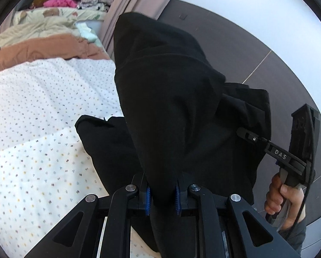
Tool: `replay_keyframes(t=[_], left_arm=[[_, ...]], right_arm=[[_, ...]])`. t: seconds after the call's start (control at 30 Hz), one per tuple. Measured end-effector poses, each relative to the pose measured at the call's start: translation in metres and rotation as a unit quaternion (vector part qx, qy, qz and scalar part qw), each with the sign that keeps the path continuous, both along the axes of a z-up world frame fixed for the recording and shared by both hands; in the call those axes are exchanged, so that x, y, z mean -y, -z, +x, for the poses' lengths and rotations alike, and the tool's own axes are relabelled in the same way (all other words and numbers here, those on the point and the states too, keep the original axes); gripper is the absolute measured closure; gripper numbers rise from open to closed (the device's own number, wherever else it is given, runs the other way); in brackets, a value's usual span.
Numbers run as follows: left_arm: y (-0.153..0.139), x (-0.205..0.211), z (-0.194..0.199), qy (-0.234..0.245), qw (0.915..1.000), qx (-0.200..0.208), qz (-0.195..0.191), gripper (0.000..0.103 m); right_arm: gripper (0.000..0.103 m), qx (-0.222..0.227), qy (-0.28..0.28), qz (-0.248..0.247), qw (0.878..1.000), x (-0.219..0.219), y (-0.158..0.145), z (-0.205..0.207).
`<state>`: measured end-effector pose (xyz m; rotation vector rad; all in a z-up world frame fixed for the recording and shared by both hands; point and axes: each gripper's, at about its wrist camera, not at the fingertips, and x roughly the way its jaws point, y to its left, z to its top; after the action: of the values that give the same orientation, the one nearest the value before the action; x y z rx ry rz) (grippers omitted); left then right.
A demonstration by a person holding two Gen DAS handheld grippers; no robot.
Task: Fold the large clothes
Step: 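Carry the lifted jacket bundle with both tools toward the folded clothes stack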
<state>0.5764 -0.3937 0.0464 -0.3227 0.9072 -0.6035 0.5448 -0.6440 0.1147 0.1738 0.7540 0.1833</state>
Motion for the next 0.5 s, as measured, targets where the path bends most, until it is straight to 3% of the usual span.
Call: replay_keyframes(t=[0.3, 0.5], left_arm=[[0.059, -0.004, 0.065, 0.032, 0.9968, -0.054, 0.050, 0.072], [0.075, -0.041, 0.085, -0.003, 0.9971, -0.029, 0.070, 0.070]], right_arm=[[0.089, -0.078, 0.011, -0.026, 0.997, -0.014, 0.070, 0.072], [0.089, -0.146, 0.048, -0.036, 0.987, -0.011, 0.123, 0.105]])
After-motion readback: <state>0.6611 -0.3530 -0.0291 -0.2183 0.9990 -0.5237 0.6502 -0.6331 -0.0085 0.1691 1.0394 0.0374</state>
